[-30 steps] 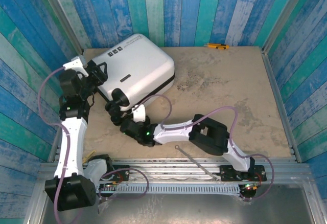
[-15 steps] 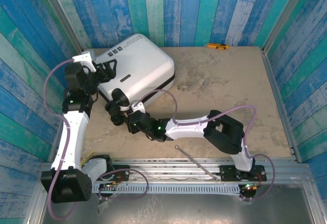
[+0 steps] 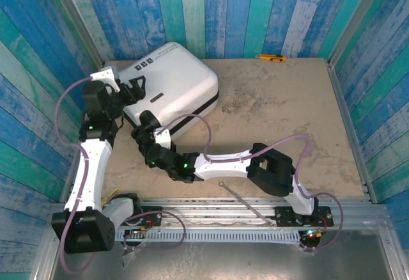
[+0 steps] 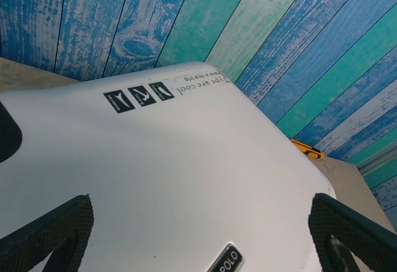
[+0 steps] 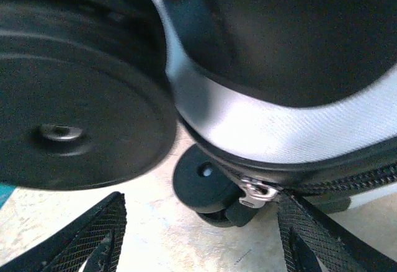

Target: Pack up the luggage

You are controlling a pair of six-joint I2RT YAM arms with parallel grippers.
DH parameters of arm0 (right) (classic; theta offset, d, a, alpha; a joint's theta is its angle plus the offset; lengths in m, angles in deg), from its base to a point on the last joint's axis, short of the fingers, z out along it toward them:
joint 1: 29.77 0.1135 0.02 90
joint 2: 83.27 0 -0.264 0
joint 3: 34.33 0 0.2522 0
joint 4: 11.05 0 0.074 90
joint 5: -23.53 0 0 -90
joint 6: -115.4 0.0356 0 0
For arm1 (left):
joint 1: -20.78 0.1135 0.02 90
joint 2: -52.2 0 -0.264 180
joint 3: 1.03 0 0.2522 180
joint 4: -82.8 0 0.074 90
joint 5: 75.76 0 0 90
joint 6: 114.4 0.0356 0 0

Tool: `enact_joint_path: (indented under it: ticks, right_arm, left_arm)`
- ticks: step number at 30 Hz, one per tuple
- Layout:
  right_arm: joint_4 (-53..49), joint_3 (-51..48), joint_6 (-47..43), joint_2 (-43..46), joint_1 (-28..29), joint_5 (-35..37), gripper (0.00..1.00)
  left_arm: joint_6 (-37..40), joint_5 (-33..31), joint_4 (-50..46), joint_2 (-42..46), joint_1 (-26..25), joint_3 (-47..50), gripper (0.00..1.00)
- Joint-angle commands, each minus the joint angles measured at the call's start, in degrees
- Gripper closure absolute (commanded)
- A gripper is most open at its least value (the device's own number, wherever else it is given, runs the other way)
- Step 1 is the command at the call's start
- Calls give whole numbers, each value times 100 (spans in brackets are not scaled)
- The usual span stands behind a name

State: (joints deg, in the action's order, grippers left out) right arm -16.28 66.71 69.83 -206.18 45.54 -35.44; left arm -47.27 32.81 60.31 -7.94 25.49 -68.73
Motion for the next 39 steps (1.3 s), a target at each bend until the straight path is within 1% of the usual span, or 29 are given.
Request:
enact_joint_path:
  ticks: [1,5,12,14,16,18,21,25,29,32,36,39]
  right_arm:
    - [-491,285,449,-388,-44,579,37]
    - [-669,526,598,-581,-62,745,41]
    - [-649,501,786,-649,-129,1065,52]
    - [-590,500,720,-679,-114,1058,52]
    - [-497,479,610,-704,-78,1036,48]
    - [-216,390,456,-717,-34,998,40]
    - [-160,350,521,-743,-18,984,34]
    - [-249,322,583,-710,-15,1069,36]
    - [-349,17,750,-512,113,1298,38]
    - [-286,-97,758,-491,155,1345,36]
    - [-254,11,728,-554,141,1337,33]
    - [-41,84,559,-568,117,1320,31]
  left_arm:
    - [-20,81,91,-59,12,36,7]
    - [-7,116,108,-79,19,75,7]
    - [-43,283,135,-152,37,82,9]
    - [-52,310,144,-164,38,91,9]
    - [-67,327,146,-181,48,97,9]
    - [-69,347,149,-200,52,102,9]
    - [-86,367,135,-226,71,102,9]
    - [-86,399,133,-244,87,111,9]
    - [-86,419,125,-253,104,119,10]
    - [-112,450,152,-261,124,129,10]
    - [-105,450,99,-292,143,130,11]
    - [-94,434,64,-305,144,146,11]
